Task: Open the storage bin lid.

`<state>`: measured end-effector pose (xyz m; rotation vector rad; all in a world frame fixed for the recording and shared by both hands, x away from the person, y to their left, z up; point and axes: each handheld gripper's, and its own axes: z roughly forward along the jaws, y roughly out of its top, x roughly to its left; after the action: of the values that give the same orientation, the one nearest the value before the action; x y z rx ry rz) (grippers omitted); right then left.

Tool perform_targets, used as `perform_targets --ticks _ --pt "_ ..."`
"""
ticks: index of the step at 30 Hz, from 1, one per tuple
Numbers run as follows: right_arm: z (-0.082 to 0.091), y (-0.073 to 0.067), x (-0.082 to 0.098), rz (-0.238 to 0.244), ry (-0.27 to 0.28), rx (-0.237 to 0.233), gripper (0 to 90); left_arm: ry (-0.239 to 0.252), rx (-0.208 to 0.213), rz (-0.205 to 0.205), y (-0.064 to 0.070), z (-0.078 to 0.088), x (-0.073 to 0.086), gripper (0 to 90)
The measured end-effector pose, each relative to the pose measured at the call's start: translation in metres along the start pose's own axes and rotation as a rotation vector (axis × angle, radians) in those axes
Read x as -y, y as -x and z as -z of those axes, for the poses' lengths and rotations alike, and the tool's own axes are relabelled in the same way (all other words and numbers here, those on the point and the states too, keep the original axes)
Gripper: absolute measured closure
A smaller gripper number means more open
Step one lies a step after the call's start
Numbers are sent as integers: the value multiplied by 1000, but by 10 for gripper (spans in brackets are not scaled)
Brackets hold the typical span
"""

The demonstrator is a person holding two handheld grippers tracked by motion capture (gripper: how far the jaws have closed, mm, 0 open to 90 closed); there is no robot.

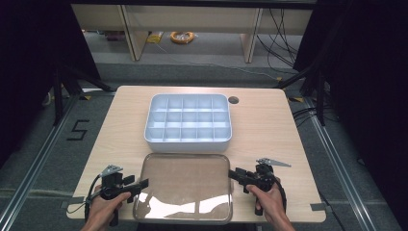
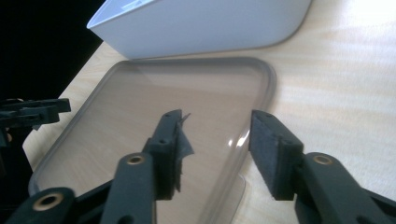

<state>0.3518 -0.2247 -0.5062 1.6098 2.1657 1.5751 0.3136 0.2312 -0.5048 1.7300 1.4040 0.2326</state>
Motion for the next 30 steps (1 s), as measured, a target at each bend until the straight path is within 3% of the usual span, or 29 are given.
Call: perform_targets --ticks 6,7,8,10,11,12,13,14,15,24,29,30 --pt "3 -7 -3 27 23 -11 445 8 27 -29 1 3 -1 293" --pt "4 -10 -3 -2 13 -9 425 11 35 -32 1 3 -1 284" --pt "3 -8 -4 44 23 1 406 20 32 -36 1 3 -1 276" --pt "4 -9 -4 34 25 1 362 5 37 -44 1 4 -1 247" --pt "4 -9 -4 35 25 2 353 1 59 -48 0 4 -1 237" --pt "4 -8 -3 51 31 6 342 8 65 -47 0 4 0 229" --pt "5 -11 -3 16 20 8 328 14 63 -48 0 5 0 220" --pt "5 -9 -3 62 35 7 317 21 63 -53 0 6 0 210" --pt "6 -12 -3 36 28 2 307 20 68 -61 -1 7 0 202" --pt "14 -26 2 159 16 -22 274 49 84 -133 6 16 5 155" --pt "20 -37 10 207 9 -53 233 50 99 -168 9 22 8 155" --pt "20 -39 12 215 18 -77 224 52 96 -162 10 22 9 155"
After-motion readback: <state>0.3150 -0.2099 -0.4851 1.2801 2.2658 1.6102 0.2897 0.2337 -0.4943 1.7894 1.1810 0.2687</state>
